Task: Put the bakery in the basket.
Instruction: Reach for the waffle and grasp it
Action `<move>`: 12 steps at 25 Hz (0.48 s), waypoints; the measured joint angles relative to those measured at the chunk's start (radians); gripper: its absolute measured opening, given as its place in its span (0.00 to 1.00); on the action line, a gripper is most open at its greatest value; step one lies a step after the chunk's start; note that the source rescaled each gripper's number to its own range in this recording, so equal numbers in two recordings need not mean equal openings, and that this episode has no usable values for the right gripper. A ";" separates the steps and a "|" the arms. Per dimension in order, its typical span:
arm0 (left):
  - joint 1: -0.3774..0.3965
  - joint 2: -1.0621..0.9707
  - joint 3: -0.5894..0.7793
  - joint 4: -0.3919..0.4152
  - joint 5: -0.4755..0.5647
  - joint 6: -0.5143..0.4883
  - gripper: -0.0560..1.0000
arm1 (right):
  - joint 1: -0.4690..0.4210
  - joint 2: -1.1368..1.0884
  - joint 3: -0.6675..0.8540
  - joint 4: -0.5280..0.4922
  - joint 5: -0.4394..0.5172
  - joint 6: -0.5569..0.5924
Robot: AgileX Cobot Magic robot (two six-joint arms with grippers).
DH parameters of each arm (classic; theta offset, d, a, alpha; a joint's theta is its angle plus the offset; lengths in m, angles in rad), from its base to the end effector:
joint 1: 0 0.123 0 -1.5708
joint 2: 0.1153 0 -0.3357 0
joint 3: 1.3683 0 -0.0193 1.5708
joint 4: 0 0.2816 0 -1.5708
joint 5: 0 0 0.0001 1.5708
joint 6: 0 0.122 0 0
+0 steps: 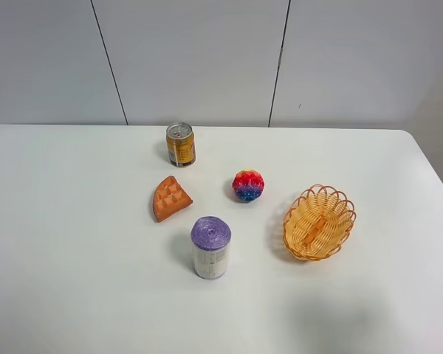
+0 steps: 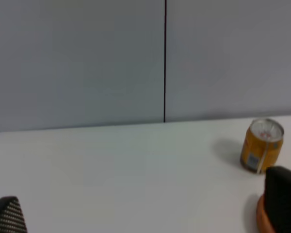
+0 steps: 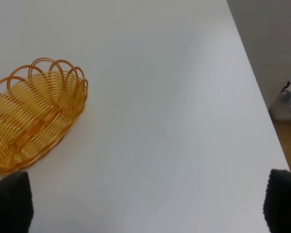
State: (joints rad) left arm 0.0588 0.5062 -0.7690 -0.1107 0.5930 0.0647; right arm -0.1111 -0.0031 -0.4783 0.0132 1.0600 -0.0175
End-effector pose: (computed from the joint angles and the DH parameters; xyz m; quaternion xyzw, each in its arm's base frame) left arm 0.1035 -0.0015 0.4041 -0.0148 0.7864 -0.0146 0.6173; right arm 0.0010 0.0013 0.2708 0.0399 0.8569 -0.0264 0.5132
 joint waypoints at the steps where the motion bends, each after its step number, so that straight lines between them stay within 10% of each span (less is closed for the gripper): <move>1: 0.000 0.059 -0.022 -0.012 -0.031 0.000 1.00 | 0.000 0.000 0.000 0.000 0.000 0.000; 12: -0.074 0.656 -0.201 -0.134 -0.204 -0.003 1.00 | 0.000 0.000 0.000 0.000 0.000 0.000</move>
State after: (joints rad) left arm -0.0148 1.1622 -0.9700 -0.2446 0.3887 0.0615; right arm -0.1111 -0.0031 -0.4783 0.0132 1.0600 -0.0175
